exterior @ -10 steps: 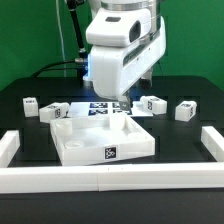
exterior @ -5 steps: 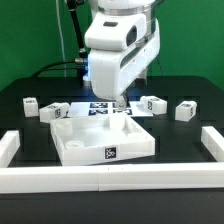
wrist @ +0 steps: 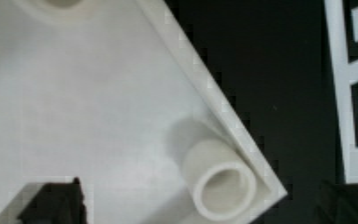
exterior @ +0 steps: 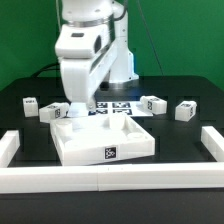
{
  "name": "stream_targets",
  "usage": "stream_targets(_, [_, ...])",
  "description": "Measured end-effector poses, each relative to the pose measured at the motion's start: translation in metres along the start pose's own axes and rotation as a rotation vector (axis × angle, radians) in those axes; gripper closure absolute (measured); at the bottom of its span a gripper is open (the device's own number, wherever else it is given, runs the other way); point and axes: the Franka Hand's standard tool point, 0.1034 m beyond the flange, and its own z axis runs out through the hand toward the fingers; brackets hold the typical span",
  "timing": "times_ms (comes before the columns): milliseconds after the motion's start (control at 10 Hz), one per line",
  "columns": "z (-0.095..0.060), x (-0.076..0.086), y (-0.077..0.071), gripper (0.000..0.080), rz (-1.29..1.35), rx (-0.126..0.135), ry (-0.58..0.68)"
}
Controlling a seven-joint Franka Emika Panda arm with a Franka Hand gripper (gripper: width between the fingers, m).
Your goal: Assemble square table
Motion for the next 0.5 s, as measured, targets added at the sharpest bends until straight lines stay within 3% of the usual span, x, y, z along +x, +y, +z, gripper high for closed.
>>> stream_targets(400, [0.0011,0.0019,-0.0007,0.0149,0.004,0.002,-0.001])
stream_targets(500, [0.0067,-0.0024,-0.0013,0.0149,-0.05,-0.024,0.008])
